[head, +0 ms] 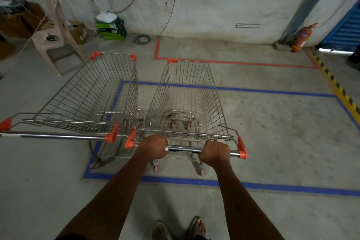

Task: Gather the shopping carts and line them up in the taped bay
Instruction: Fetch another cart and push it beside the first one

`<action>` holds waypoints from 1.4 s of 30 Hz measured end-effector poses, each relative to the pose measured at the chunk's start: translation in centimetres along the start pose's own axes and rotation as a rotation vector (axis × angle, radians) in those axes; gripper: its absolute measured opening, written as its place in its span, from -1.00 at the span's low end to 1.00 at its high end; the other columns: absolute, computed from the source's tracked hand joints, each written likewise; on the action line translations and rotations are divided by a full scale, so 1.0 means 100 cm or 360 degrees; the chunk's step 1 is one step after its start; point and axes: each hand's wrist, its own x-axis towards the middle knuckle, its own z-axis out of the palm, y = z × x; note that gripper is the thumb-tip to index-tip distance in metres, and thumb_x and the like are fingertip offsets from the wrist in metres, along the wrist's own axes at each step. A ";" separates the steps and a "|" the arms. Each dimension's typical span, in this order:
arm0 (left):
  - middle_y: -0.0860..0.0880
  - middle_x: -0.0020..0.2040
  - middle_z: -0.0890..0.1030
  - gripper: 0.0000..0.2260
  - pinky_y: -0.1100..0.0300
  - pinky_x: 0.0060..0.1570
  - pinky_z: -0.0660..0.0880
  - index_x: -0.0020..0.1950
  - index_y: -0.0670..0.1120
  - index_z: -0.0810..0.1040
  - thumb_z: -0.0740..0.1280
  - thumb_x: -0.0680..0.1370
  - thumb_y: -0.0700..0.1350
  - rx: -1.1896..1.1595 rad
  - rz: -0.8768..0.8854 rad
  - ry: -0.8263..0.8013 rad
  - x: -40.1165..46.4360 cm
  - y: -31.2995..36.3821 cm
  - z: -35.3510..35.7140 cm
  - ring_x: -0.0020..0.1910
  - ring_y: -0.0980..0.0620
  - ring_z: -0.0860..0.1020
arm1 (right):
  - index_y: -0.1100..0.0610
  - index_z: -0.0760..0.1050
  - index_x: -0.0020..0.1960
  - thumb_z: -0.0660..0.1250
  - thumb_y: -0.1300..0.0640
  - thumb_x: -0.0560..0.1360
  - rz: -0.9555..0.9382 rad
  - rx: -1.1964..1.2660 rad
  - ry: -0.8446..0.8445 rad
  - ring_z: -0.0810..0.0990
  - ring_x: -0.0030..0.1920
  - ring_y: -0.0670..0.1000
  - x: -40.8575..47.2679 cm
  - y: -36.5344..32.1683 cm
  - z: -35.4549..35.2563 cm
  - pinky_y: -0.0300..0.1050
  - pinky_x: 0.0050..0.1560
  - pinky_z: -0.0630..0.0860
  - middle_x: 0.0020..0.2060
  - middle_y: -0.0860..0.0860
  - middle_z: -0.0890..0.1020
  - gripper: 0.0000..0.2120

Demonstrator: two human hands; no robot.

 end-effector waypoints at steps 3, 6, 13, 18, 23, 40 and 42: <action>-0.03 -0.11 0.63 -0.77 0.12 -0.15 0.53 0.00 -0.01 0.63 0.31 0.51 0.10 -0.0022 -0.0019 -0.0026 0.003 -0.002 0.000 -0.19 0.01 0.54 | 0.03 0.39 -0.20 0.28 -0.11 0.49 -0.0031 -0.0009 0.0017 0.51 -0.32 0.00 0.002 0.000 0.000 -0.14 -0.27 0.37 -0.40 -0.11 0.41 -0.77; 0.02 -0.17 0.56 -0.77 0.11 -0.13 0.54 0.00 0.00 0.62 0.30 0.50 0.10 -0.0059 -0.0026 -0.0045 0.004 -0.003 0.002 -0.17 0.01 0.55 | 0.03 0.43 -0.18 0.28 -0.12 0.48 -0.0033 -0.0012 0.0009 0.52 -0.33 -0.03 0.003 0.001 0.002 -0.15 -0.28 0.40 -0.38 -0.10 0.46 -0.78; -0.01 -0.07 0.61 -0.77 0.03 -0.02 0.59 0.06 0.01 0.60 0.28 0.51 0.07 -0.0091 -0.0008 0.0011 0.001 -0.003 0.008 -0.08 -0.02 0.59 | 0.03 0.51 -0.13 0.30 -0.19 0.52 -0.0041 -0.0053 -0.0052 0.54 -0.33 -0.08 0.004 0.002 0.007 -0.17 -0.30 0.41 -0.33 -0.09 0.55 -0.72; -0.03 0.05 0.62 -0.74 0.08 0.01 0.53 0.17 -0.03 0.51 0.33 0.51 0.01 -0.0151 0.0068 0.0190 -0.008 -0.001 0.006 0.00 -0.04 0.58 | 0.03 0.56 -0.03 0.24 -0.36 0.53 -0.0128 -0.0089 -0.0033 0.58 -0.22 -0.03 0.004 0.004 0.006 -0.12 -0.14 0.50 -0.23 -0.07 0.59 -0.55; -0.02 0.01 0.60 -0.78 0.13 -0.03 0.45 0.03 -0.03 0.50 0.35 0.44 0.00 -0.0172 0.0150 0.0419 -0.026 0.004 -0.003 -0.02 -0.03 0.57 | -0.03 0.54 -0.07 0.06 -0.61 0.42 -0.0279 -0.0023 0.0057 0.59 -0.24 -0.08 -0.001 0.011 0.006 -0.09 -0.04 0.56 -0.27 -0.11 0.60 -0.33; -0.08 0.15 0.59 -0.76 0.05 -0.01 0.55 0.18 -0.07 0.53 0.29 0.55 -0.03 -0.0510 -0.0393 0.1069 -0.138 0.039 -0.005 0.05 -0.03 0.55 | 0.06 0.56 0.13 0.06 -0.11 0.65 -0.1297 -0.0024 0.0555 0.57 0.04 0.07 -0.009 -0.077 -0.021 0.06 0.11 0.47 0.01 0.05 0.62 -0.63; -0.11 0.17 0.58 -0.74 0.03 -0.02 0.56 0.19 -0.07 0.52 0.29 0.54 -0.03 -0.0497 -0.0578 0.1095 -0.171 0.034 0.005 0.07 -0.07 0.57 | 0.06 0.57 0.11 0.20 -0.05 0.64 -0.1482 -0.0005 0.0597 0.59 0.00 0.07 -0.016 -0.106 -0.016 0.04 0.09 0.49 -0.02 0.05 0.64 -0.75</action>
